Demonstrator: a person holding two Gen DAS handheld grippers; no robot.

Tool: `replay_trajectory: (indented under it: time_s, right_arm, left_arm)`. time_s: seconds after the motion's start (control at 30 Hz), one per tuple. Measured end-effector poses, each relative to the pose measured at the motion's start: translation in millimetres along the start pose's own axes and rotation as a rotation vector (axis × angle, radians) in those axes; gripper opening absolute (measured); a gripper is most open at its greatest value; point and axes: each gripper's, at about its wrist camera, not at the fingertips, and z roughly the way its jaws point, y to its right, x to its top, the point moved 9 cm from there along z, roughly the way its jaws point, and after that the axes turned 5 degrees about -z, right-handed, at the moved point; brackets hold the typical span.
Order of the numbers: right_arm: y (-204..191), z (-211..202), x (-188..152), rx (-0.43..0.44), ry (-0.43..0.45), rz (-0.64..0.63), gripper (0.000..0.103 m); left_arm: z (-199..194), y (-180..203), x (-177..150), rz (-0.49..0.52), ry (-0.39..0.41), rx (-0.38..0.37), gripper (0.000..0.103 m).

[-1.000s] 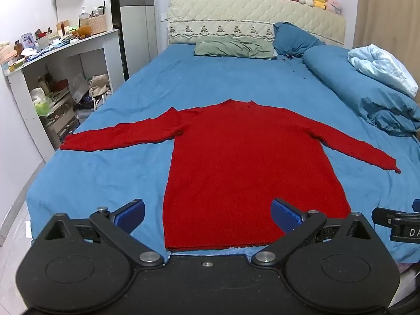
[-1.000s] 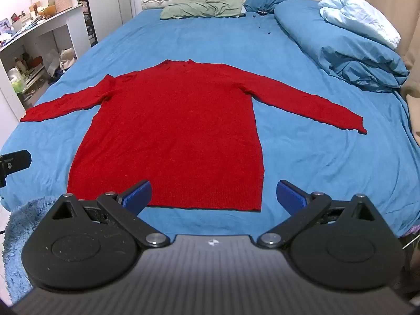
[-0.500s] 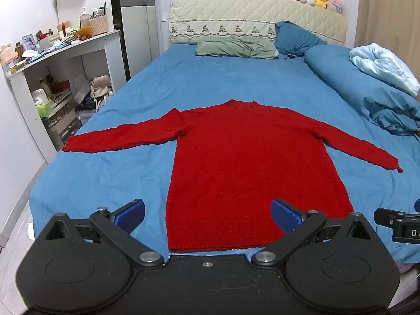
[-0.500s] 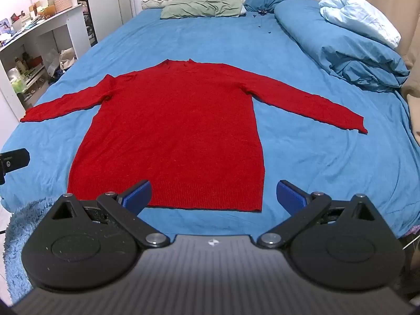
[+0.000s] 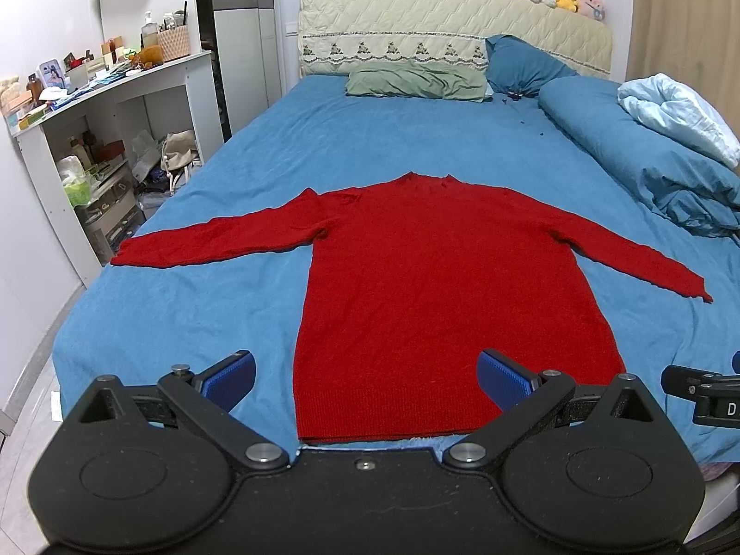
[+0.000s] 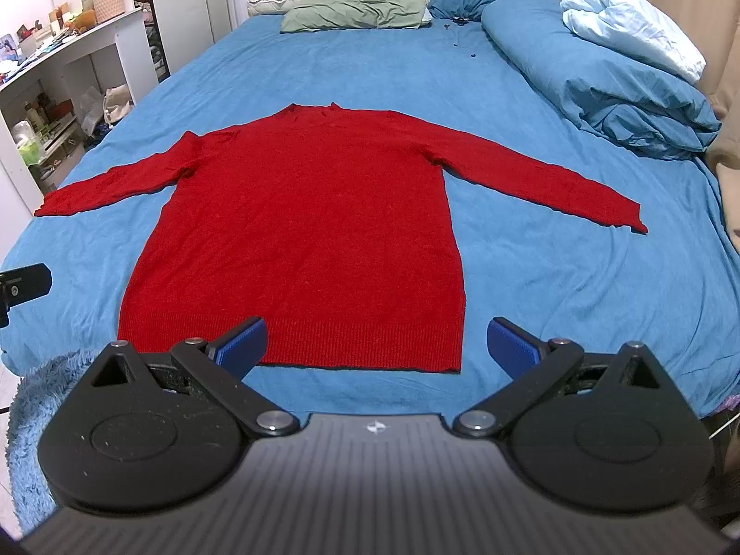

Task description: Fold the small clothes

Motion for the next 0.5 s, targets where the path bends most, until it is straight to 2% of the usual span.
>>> replay_trajectory:
  time_s: [0.5]
  right_arm:
    - [1.0, 0.9, 0.3, 0.000, -0.002, 0.002, 0.103]
  left_arm:
    - [0.8, 0.2, 0.4, 0.000, -0.005, 0.000, 0.103]
